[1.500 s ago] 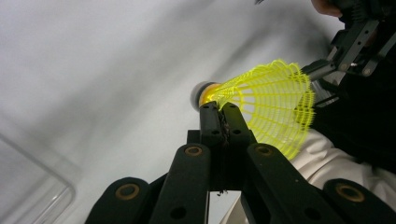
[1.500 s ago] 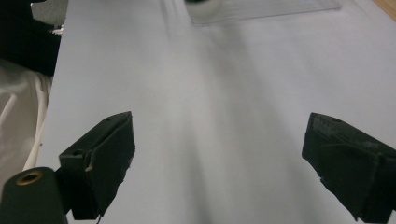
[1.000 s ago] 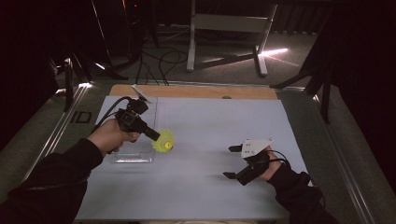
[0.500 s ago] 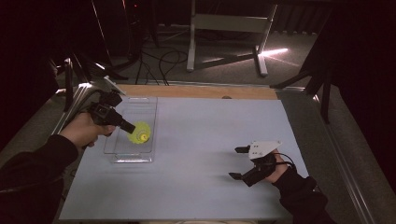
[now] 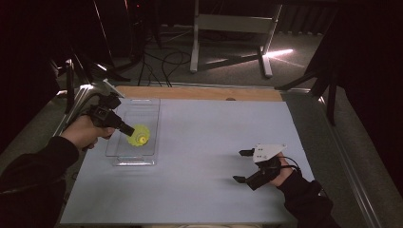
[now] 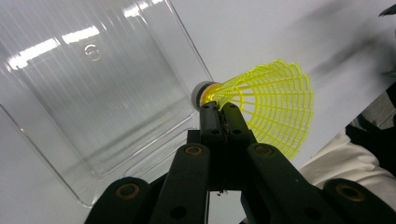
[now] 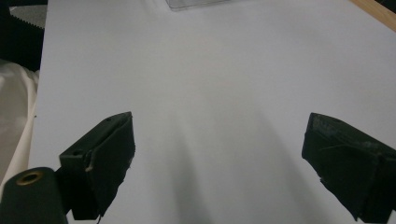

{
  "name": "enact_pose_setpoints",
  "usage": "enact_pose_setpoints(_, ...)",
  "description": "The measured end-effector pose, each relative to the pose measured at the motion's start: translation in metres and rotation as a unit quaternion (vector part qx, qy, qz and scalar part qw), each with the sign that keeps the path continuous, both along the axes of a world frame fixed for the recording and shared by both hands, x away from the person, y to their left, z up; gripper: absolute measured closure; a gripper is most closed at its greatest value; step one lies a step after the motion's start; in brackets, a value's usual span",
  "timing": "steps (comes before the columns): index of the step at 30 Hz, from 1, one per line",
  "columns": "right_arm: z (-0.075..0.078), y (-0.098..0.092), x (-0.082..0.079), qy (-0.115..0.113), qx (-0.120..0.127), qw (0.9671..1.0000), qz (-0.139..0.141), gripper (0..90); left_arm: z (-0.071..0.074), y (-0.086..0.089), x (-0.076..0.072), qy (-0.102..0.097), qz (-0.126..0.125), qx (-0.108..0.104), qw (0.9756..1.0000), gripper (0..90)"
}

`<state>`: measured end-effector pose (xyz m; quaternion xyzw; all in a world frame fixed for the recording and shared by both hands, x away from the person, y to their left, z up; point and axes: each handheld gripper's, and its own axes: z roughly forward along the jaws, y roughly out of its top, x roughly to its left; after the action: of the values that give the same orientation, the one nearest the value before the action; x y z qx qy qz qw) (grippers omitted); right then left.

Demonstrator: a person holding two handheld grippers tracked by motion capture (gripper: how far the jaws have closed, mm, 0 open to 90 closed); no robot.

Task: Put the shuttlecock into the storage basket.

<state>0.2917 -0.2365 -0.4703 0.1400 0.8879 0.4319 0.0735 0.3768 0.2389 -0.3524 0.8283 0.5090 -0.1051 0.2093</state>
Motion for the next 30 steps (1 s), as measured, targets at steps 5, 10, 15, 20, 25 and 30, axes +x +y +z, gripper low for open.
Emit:
enact_pose_setpoints(5,-0.003,0.001,0.000,0.003,-0.002,1.0000,0.001,9.6,-0.015,0.000,0.004,0.011,0.001,0.001,0.9999,90.0)
enact_pose_setpoints(10,-0.005,0.000,0.000,0.007,-0.004,1.0000,0.001,9.5,-0.024,-0.001,0.007,0.019,-0.001,0.001,0.9998,90.0)
enact_pose_setpoints(15,-0.006,0.000,0.000,0.009,-0.007,0.9999,0.001,9.5,-0.041,-0.004,0.012,0.038,-0.003,-0.005,0.9993,90.0)
enact_pose_setpoints(20,-0.007,-0.001,0.001,0.009,-0.008,0.9999,0.000,9.5,-0.050,-0.007,0.014,0.049,-0.005,-0.005,0.9988,90.0)
enact_pose_setpoints(25,-0.007,-0.002,0.001,0.010,-0.009,0.9999,-0.001,9.6,-0.060,-0.007,0.017,0.057,-0.001,0.000,0.9984,90.0)
enact_pose_setpoints(30,-0.007,-0.004,0.001,0.011,-0.011,0.9999,-0.003,9.6,-0.068,-0.009,0.019,0.064,-0.001,0.002,0.9979,90.0)
